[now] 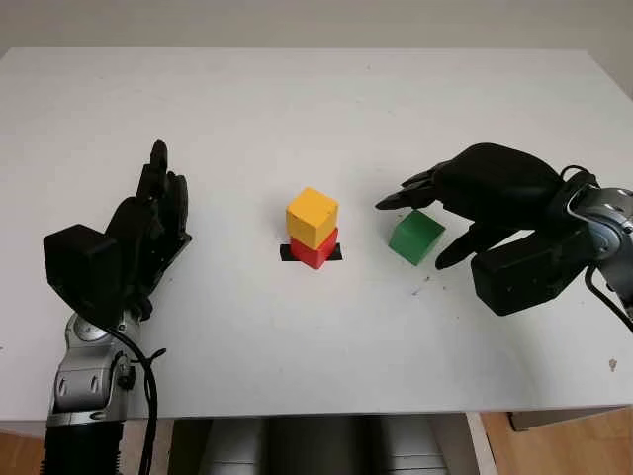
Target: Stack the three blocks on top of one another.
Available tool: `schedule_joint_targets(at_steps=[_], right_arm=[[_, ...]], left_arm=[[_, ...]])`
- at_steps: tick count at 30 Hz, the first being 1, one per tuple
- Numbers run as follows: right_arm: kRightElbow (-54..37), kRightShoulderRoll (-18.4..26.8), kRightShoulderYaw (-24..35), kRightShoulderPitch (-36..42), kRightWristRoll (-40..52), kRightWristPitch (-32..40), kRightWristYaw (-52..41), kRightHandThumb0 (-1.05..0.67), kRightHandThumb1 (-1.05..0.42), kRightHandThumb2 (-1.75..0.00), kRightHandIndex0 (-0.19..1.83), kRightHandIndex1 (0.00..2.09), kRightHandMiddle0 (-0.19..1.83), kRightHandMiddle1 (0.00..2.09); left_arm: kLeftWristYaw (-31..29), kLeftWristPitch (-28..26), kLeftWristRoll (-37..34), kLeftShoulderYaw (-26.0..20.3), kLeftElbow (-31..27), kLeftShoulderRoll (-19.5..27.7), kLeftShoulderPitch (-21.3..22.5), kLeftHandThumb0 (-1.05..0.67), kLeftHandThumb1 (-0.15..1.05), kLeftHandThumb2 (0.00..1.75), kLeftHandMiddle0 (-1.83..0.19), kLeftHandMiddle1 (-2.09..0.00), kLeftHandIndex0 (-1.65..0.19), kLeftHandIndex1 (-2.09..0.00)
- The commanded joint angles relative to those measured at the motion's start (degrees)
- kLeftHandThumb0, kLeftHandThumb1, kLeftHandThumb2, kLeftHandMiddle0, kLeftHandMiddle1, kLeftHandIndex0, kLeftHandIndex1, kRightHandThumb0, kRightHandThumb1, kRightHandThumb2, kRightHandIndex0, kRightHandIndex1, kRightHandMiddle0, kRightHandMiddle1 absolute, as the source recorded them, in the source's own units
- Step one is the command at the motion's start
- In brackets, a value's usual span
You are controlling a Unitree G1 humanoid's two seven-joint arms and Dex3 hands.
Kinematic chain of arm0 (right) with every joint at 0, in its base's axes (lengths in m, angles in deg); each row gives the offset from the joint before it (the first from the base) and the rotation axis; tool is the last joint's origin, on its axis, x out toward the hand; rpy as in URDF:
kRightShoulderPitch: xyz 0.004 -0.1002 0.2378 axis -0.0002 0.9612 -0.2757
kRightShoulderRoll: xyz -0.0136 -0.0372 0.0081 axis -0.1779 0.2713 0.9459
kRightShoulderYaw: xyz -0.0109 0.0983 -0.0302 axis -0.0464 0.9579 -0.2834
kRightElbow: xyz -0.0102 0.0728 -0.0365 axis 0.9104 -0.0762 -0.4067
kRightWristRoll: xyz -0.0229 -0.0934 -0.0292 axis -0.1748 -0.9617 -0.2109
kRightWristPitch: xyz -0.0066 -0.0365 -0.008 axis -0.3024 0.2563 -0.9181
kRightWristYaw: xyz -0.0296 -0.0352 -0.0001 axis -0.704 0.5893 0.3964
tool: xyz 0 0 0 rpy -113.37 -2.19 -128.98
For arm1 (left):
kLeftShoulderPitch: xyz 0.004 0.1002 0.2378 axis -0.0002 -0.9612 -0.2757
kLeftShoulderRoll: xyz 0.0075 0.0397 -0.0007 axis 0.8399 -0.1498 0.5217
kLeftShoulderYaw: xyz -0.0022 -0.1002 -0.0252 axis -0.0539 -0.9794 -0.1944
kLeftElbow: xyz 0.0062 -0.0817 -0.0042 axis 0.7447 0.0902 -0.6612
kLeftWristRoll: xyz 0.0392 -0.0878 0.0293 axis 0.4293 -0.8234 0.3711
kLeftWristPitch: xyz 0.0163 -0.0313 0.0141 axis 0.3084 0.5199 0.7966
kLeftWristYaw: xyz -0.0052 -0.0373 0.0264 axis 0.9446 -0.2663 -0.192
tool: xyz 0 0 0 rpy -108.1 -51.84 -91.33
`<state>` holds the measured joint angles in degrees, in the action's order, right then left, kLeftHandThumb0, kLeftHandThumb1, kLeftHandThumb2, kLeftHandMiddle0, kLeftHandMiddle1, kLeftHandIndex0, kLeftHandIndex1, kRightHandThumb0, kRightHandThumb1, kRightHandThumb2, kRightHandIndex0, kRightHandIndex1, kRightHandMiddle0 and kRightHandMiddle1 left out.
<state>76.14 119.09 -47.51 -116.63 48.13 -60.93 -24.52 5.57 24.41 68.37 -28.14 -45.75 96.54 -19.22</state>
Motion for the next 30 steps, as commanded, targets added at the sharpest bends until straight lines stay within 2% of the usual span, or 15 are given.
schedule_joint_targets(at_steps=[1, 13, 27, 29, 30], right_arm=[[0.9, -0.2, -0.5, -0.8, -1.0, -0.5, 1.5, -0.56, -0.78, -0.07, 0.52, 0.05, 0.58, 0.06], [5.5, 0.3, -2.1, -2.4, -5.8, -3.3, 8.4, -0.55, -0.81, -0.06, 0.56, 0.07, 0.65, 0.09], [10.3, 0.0, -2.8, -3.5, -6.8, -7.5, 14.2, -0.48, -0.84, -0.06, 0.63, 0.09, 0.89, 0.24], [10.8, 0.0, -2.6, -3.3, -6.4, -8.4, 14.7, -0.46, -0.86, -0.06, 0.64, 0.09, 0.86, 0.37], [11.2, 0.0, -2.6, -3.3, -6.3, -8.9, 15.2, -0.45, -0.86, -0.06, 0.65, 0.09, 0.79, 0.57]], left_arm=[[-0.1, -0.3, 0.6, 0.6, -1.2, 0.7, -1.0, -0.85, 1.05, 0.67, 0.19, 0.0, 0.19, 0.0], [0.1, -0.1, 1.3, 0.9, -0.9, 0.8, -0.9, -0.84, 1.05, 0.66, 0.19, 0.0, 0.19, 0.0], [0.0, 0.1, 1.5, 1.0, -0.8, 0.9, -0.9, -0.83, 1.05, 0.66, 0.19, 0.0, 0.19, 0.0], [0.2, 0.2, 1.8, 1.1, -0.7, 0.9, -0.8, -0.83, 1.05, 0.66, 0.19, 0.0, 0.19, 0.0], [0.3, 0.2, 1.9, 1.2, -0.6, 0.8, -0.8, -0.83, 1.05, 0.65, 0.19, 0.0, 0.19, 0.0]])
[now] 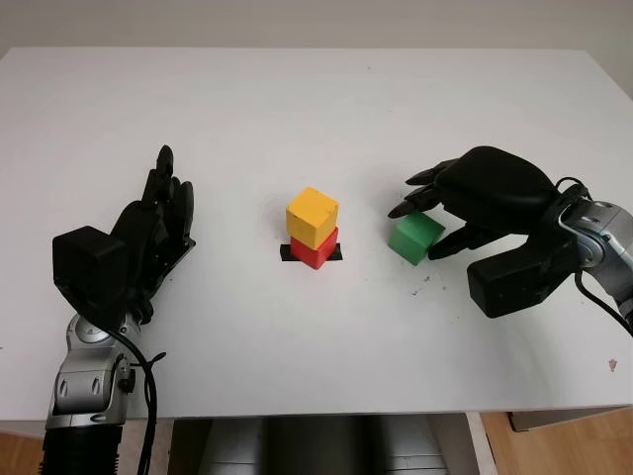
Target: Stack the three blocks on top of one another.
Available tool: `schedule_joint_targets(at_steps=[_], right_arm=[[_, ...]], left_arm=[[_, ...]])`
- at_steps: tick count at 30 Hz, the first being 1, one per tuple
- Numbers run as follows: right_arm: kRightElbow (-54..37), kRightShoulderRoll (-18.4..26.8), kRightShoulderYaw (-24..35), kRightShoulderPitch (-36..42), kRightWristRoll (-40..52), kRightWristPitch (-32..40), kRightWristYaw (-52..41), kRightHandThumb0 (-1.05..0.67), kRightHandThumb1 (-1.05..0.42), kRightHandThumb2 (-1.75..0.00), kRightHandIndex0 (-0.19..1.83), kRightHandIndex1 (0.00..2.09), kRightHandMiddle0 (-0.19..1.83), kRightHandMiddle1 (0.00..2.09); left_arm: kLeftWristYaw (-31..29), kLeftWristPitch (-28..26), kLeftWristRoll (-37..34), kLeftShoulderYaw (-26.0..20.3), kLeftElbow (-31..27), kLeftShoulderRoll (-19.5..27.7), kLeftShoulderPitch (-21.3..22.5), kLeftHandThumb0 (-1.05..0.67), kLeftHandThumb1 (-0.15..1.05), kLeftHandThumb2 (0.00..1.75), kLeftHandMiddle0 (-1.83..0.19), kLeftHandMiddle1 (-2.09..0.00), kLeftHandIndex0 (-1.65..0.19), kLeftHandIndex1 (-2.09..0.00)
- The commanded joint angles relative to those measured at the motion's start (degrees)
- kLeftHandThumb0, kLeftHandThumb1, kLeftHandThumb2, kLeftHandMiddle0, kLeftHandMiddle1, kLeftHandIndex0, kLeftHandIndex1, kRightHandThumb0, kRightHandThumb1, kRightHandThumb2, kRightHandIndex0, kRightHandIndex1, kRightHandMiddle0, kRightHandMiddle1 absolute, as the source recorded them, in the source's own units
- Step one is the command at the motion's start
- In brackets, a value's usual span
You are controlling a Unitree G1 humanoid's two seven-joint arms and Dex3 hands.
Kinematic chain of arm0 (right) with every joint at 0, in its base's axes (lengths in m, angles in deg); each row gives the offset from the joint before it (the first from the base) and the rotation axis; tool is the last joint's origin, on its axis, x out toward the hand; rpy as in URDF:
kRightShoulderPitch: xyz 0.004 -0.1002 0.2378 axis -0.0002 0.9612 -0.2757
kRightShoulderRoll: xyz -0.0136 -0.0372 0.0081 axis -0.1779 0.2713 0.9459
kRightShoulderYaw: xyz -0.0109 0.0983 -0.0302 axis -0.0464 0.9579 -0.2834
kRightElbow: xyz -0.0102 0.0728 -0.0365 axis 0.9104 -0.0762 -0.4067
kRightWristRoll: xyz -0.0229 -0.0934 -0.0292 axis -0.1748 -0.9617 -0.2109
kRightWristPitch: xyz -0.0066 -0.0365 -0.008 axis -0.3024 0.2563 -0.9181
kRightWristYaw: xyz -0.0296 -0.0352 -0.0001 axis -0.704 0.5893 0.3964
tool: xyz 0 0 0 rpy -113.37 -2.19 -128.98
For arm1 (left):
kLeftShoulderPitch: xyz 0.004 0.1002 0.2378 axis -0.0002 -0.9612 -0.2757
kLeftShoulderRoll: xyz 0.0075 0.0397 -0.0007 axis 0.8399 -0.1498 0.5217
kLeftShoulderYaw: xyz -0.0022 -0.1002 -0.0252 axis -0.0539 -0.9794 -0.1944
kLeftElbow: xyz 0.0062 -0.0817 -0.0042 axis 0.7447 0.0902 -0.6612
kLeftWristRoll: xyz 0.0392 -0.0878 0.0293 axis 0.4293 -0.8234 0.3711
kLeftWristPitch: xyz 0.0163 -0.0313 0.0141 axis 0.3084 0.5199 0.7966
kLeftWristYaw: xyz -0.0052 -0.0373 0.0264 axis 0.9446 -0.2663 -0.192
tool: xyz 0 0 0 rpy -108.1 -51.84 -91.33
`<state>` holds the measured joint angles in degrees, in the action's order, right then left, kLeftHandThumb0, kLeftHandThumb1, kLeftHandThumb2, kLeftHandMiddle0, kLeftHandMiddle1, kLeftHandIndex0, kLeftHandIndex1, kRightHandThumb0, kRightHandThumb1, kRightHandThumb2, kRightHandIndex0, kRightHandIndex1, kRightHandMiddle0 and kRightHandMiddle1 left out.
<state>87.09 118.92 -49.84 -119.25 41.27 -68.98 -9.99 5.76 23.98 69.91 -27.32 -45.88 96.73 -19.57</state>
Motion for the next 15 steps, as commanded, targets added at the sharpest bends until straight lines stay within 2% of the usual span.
schedule_joint_targets(at_steps=[1, 3, 5, 11, 15], right_arm=[[0.5, 0.2, -0.3, -0.7, 0.4, -1.1, 1.0, -0.45, -0.87, -0.06, 0.66, 0.08, 0.69, 0.83], [0.2, 0.4, -0.3, -0.6, 0.0, -0.5, 0.8, -0.44, -0.89, -0.06, 0.66, 0.08, 0.62, 1.03], [-0.4, 0.6, -0.2, -0.6, 0.0, 0.2, 0.1, -0.42, -0.9, -0.06, 0.65, 0.07, 0.6, 1.13], [-0.1, 0.4, 0.7, -0.7, 2.5, 0.7, -1.7, -0.39, -0.9, -0.05, 0.63, 0.06, 0.57, 1.18], [0.1, -1.4, 2.8, -0.4, 11.5, 5.6, -9.5, -0.34, -0.92, -0.06, 0.57, 0.03, 0.48, 1.21]], left_arm=[[0.1, 0.4, 0.4, 0.4, -0.6, 0.6, -0.4, -0.83, 1.05, 0.65, 0.19, 0.0, 0.19, 0.0], [-0.1, 0.3, 0.5, 0.6, -0.6, 0.7, -0.3, -0.83, 1.05, 0.66, 0.19, 0.0, 0.19, 0.0], [-0.3, 0.5, 0.5, 0.7, -0.6, 0.7, -0.4, -0.83, 1.05, 0.67, 0.19, 0.0, 0.19, 0.0], [0.1, 0.2, 1.0, 0.8, -1.0, 0.4, -0.7, -0.84, 1.05, 0.67, 0.19, 0.0, 0.19, 0.0], [0.3, 0.3, 1.2, 0.9, -1.1, 0.2, -0.9, -0.84, 1.05, 0.66, 0.19, 0.0, 0.19, 0.0]])
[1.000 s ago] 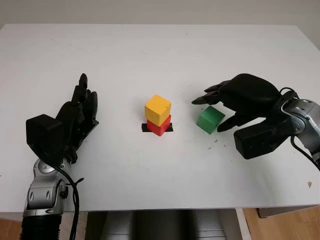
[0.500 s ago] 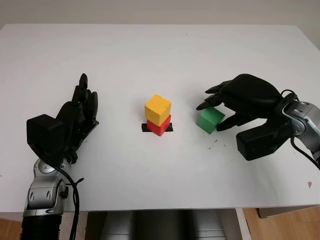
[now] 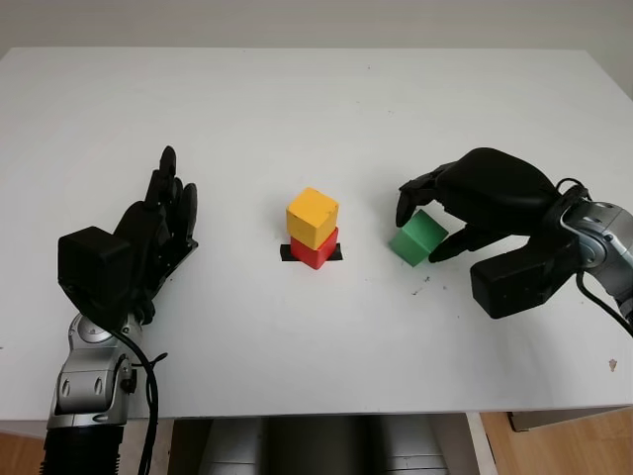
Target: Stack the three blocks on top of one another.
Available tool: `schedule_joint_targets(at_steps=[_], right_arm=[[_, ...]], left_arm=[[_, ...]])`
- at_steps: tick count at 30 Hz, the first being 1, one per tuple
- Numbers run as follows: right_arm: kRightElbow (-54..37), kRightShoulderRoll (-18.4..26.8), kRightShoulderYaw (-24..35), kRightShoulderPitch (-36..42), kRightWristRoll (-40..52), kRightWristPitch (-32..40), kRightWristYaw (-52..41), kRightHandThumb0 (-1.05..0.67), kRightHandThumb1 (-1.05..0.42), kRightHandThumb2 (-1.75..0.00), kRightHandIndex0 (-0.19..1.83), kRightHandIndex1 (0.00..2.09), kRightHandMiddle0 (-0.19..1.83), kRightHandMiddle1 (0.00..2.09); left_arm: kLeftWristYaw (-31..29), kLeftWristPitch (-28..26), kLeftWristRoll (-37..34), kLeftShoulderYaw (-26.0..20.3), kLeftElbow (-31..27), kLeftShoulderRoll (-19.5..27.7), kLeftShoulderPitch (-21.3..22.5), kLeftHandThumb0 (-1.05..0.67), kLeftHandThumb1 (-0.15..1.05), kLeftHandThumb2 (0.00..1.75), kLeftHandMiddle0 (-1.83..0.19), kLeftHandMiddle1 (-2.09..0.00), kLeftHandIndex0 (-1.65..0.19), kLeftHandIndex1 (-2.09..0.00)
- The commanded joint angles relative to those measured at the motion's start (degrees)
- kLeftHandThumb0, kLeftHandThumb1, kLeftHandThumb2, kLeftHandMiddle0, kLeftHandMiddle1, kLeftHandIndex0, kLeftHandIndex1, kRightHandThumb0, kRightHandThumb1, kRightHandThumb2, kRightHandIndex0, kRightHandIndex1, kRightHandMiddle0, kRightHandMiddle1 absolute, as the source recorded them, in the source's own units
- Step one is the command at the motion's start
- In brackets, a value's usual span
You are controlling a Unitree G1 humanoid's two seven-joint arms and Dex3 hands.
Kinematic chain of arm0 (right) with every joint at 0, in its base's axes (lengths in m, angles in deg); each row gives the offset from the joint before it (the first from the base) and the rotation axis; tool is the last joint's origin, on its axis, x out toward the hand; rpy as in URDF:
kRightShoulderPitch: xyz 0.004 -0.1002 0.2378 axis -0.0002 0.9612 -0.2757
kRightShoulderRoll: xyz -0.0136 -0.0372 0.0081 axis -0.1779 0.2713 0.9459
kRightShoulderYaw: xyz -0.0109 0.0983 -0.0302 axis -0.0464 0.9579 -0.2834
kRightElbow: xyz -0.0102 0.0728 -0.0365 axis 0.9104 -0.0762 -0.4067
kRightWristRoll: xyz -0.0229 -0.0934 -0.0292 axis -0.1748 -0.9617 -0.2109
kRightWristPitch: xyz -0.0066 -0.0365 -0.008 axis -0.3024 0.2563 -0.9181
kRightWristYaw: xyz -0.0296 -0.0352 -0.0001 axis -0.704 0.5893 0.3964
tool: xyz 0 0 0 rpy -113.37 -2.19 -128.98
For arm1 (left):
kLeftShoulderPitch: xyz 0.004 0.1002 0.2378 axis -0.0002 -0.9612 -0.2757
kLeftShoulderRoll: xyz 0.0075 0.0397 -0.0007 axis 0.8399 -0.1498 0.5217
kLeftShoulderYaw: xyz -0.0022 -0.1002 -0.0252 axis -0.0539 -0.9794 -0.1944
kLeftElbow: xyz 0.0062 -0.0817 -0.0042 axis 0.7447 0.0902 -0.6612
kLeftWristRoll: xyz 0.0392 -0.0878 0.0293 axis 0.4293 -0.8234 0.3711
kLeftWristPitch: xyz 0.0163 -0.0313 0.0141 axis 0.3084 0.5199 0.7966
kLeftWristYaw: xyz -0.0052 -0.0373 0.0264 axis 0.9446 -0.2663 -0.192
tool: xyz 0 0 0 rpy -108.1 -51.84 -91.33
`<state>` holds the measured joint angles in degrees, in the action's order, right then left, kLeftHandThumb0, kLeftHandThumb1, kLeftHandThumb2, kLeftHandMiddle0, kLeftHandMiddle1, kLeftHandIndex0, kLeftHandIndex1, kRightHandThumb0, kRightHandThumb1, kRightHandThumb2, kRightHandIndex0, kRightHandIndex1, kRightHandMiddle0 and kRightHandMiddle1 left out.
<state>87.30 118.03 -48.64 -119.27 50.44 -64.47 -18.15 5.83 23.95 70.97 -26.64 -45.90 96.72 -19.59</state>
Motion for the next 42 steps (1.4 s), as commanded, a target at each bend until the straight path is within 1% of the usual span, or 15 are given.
schedule_joint_targets(at_steps=[1, 3, 5, 9, 18, 23, 25, 27, 31, 33, 36, 39, 40, 42], right_arm=[[-0.1, -1.1, 2.3, -0.4, 4.6, 2.6, -2.9, -0.34, -0.92, -0.06, 0.57, 0.02, 0.48, 1.22], [1.9, -2.2, 3.9, -0.7, 9.5, 4.2, -5.0, -0.35, -0.92, -0.05, 0.57, 0.03, 0.47, 1.26], [3.4, -2.9, 4.8, -1.0, 12.2, 4.9, -5.9, -0.36, -0.91, -0.05, 0.58, 0.03, 0.46, 1.29], [4.6, -3.5, 5.9, -1.4, 15.3, 7.2, -7.4, -0.39, -0.91, -0.05, 0.57, 0.03, 0.44, 1.33], [3.6, -5.5, 8.1, -1.9, 20.6, 12.4, -10.3, -0.41, -0.9, -0.05, 0.56, 0.03, 0.44, 1.39], [2.9, -7.2, 9.0, -2.4, 24.0, 14.0, -12.6, -0.46, -0.91, -0.06, 0.55, 0.02, 0.4, 1.51], [0.0, -8.3, 10.1, -2.4, 26.8, 18.1, -14.3, -0.46, -0.91, -0.06, 0.52, 0.01, 0.37, 1.55], [-5.6, -9.2, 10.7, -2.8, 28.6, 24.6, -15.7, -0.4, -0.92, -0.06, 0.49, 0.0, 0.32, 1.6], [-13.5, -9.5, 10.1, -5.3, 28.9, 32.7, -18.2, -0.35, -0.92, -0.05, 0.49, 0.01, 0.3, 1.66], [-16.1, -9.7, 9.2, -8.0, 28.7, 36.1, -20.1, -0.34, -0.91, -0.05, 0.49, 0.01, 0.32, 1.68], [-18.0, -9.6, 7.8, -11.5, 27.6, 37.7, -22.4, -0.33, -0.89, -0.05, 0.51, 0.02, 0.35, 1.67], [-19.5, -9.6, 5.4, -15.5, 24.7, 38.3, -23.9, -0.35, -0.85, -0.04, 0.59, 0.06, 0.47, 1.54], [-19.9, -9.8, 4.9, -16.5, 24.2, 38.7, -24.5, -0.33, -0.82, -0.04, 0.61, 0.08, 0.5, 1.51], [-19.7, -9.8, 3.9, -18.7, 23.2, 37.6, -25.9, -0.34, -0.81, -0.04, 0.63, 0.09, 0.54, 1.46]], left_arm=[[0.2, 0.4, 0.1, 0.3, -1.1, 0.2, -0.9, -0.83, 1.05, 0.66, 0.19, 0.0, 0.19, 0.0], [0.3, 0.2, 0.2, 0.4, -1.2, 0.3, -1.0, -0.83, 1.05, 0.66, 0.19, 0.0, 0.19, 0.0], [0.5, 0.2, 0.3, 0.4, -1.3, 0.2, -1.2, -0.84, 1.05, 0.66, 0.19, 0.0, 0.19, 0.0], [0.4, 0.3, -0.1, 0.4, -1.3, 0.0, -1.4, -0.84, 1.05, 0.66, 0.19, 0.0, 0.19, 0.0], [0.5, 0.3, -0.3, 0.7, -1.3, -0.1, -1.7, -0.82, 1.05, 0.67, 0.19, 0.0, 0.19, 0.0], [0.4, 0.3, -0.5, 0.6, -1.3, -0.2, -1.9, -0.82, 1.05, 0.67, 0.19, 0.0, 0.19, 0.0], [0.3, 0.5, -0.7, 0.4, -1.3, -0.3, -2.0, -0.83, 1.05, 0.67, 0.19, 0.0, 0.19, 0.0], [0.2, 0.5, -0.6, 0.4, -1.4, 0.0, -2.1, -0.84, 1.05, 0.66, 0.19, 0.0, 0.19, 0.0], [0.6, 0.2, -0.3, 0.6, -1.8, -0.3, -2.3, -0.84, 1.05, 0.67, 0.19, 0.0, 0.19, 0.0], [0.7, -0.2, -0.3, 0.8, -2.1, -0.4, -2.3, -0.83, 1.05, 0.67, 0.19, 0.0, 0.19, 0.0], [1.0, -0.2, 0.1, 1.1, -2.4, -0.6, -2.4, -0.83, 1.05, 0.67, 0.19, 0.0, 0.19, 0.0], [1.3, -0.1, 0.2, 1.4, -2.3, -0.9, -2.5, -0.82, 1.05, 0.68, 0.19, 0.0, 0.19, 0.0], [1.4, -0.1, 0.2, 1.4, -2.4, -0.9, -2.5, -0.82, 1.05, 0.68, 0.19, 0.0, 0.19, 0.0], [1.7, -0.2, 0.4, 1.7, -2.5, -1.0, -2.6, -0.83, 1.05, 0.68, 0.19, 0.0, 0.19, 0.0]])
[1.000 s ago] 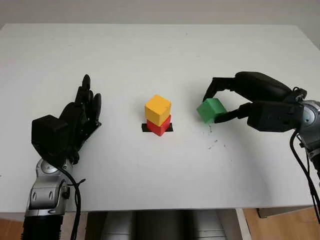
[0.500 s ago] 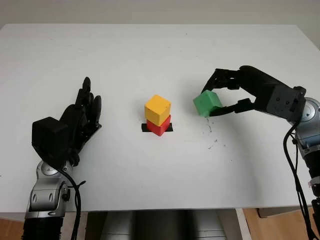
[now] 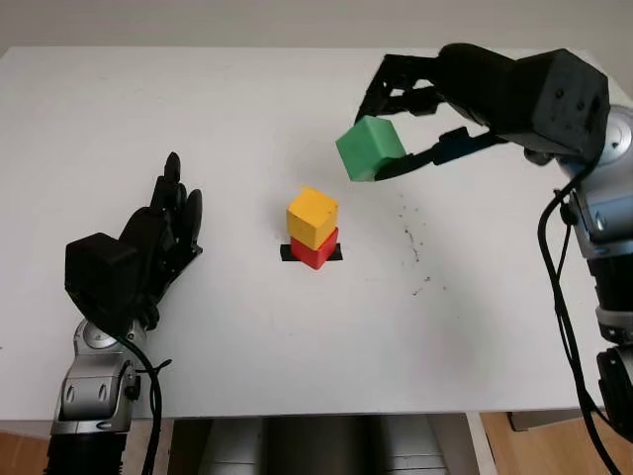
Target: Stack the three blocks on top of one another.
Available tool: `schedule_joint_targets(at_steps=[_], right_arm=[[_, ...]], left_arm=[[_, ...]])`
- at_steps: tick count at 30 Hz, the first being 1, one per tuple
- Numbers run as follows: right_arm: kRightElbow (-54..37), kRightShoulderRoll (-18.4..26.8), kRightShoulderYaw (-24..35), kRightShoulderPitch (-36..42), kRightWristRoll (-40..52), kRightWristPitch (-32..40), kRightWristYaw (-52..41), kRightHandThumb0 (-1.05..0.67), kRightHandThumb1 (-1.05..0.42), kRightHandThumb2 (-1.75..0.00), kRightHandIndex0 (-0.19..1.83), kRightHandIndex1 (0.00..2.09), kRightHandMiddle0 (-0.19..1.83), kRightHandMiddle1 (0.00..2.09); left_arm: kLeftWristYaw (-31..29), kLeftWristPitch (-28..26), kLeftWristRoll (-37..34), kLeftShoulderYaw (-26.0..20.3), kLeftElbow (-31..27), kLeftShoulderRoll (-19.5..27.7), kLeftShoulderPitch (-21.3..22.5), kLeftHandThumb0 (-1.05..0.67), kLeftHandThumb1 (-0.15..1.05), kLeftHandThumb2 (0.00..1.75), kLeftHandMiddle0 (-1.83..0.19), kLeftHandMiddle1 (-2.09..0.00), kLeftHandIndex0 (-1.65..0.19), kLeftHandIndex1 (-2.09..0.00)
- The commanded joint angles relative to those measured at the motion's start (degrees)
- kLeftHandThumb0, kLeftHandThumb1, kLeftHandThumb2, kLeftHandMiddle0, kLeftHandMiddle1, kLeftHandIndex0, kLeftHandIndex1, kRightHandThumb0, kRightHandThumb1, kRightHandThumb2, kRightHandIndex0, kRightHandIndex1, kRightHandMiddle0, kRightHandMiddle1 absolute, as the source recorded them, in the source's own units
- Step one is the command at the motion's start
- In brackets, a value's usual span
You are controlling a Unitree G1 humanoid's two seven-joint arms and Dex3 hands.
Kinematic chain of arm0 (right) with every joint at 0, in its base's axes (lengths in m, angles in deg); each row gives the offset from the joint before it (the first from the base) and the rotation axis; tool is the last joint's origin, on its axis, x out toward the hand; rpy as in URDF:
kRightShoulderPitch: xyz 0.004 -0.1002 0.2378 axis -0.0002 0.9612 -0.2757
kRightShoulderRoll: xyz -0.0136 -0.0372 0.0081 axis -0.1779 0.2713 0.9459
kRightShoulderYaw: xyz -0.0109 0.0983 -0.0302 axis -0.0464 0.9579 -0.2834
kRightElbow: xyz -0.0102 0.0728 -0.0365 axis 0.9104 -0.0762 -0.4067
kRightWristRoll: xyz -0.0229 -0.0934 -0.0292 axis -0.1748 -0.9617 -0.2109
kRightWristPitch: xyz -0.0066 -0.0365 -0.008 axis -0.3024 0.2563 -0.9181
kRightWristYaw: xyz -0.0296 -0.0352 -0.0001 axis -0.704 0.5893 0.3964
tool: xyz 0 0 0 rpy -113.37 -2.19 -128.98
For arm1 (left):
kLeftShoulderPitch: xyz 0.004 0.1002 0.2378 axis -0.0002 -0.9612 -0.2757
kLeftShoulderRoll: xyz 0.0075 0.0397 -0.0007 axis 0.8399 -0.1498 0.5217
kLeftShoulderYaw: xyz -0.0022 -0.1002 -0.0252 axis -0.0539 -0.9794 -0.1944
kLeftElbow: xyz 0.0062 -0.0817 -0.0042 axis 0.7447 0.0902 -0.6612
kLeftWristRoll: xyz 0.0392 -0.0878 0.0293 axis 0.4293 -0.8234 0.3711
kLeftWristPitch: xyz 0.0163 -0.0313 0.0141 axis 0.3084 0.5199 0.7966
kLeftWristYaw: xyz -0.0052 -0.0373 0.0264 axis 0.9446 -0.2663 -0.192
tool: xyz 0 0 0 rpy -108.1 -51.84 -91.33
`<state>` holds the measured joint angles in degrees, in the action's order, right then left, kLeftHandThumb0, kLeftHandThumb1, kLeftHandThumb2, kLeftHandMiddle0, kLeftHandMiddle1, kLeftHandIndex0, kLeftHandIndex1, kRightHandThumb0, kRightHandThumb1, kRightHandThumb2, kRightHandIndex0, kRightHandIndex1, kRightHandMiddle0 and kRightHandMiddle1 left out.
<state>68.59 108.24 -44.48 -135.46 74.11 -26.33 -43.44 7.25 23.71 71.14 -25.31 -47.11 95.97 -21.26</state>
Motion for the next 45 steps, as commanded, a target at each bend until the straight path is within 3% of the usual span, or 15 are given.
schedule_joint_targets(at_steps=[1, 7, 17, 23, 26, 38, 45], right_arm=[[-0.6, 0.0, -0.6, -3.2, -0.7, -1.4, -1.0, -0.34, -0.81, -0.05, 0.64, 0.09, 0.55, 1.44], [5.9, -0.8, -2.9, -8.4, -2.8, -7.4, -2.6, -0.38, -0.8, -0.05, 0.62, 0.08, 0.59, 1.42], [28.2, -2.1, -7.1, -18.3, -8.2, -38.0, -0.8, -0.43, -0.89, -0.07, 0.5, 0.02, 0.52, 1.41], [37.4, -4.2, -8.0, -22.4, -11.3, -48.1, 3.9, -0.46, -0.9, -0.06, 0.49, 0.01, 0.51, 1.45], [39.7, -5.5, -7.5, -23.4, -9.9, -47.8, 2.4, -0.46, -0.9, -0.06, 0.48, 0.01, 0.5, 1.46], [40.4, -9.3, -6.5, -27.0, -5.4, -29.1, -9.1, -0.5, -0.93, -0.06, 0.46, 0.0, 0.41, 1.53], [40.4, -9.9, -6.8, -26.7, -5.3, -27.9, -10.6, -0.53, -0.91, -0.05, 0.49, 0.01, 0.44, 1.55]], left_arm=[[0.5, 0.0, 0.3, 0.5, -1.3, -0.4, -0.9, -0.83, 1.05, 0.68, 0.19, 0.0, 0.19, 0.0], [1.0, 0.1, 0.2, 0.8, -1.0, -1.1, -0.9, -0.85, 1.05, 0.68, 0.19, 0.0, 0.19, 0.0], [1.9, -0.2, 0.3, 1.0, -1.6, -2.1, -1.4, -0.86, 1.05, 0.68, 0.19, 0.0, 0.19, 0.0], [2.4, 0.0, 0.5, 1.0, -1.5, -2.3, -1.7, -0.86, 1.05, 0.69, 0.19, 0.0, 0.19, 0.0], [2.8, -0.3, 0.5, 1.0, -1.9, -2.4, -2.0, -0.85, 1.05, 0.69, 0.19, 0.0, 0.19, 0.0], [2.7, -0.3, 0.4, 1.0, -1.8, -2.2, -2.1, -0.86, 1.05, 0.68, 0.19, 0.0, 0.19, 0.0], [2.7, -0.8, 0.2, 0.9, -2.3, -2.1, -2.2, -0.86, 1.05, 0.68, 0.19, 0.0, 0.19, 0.0]])
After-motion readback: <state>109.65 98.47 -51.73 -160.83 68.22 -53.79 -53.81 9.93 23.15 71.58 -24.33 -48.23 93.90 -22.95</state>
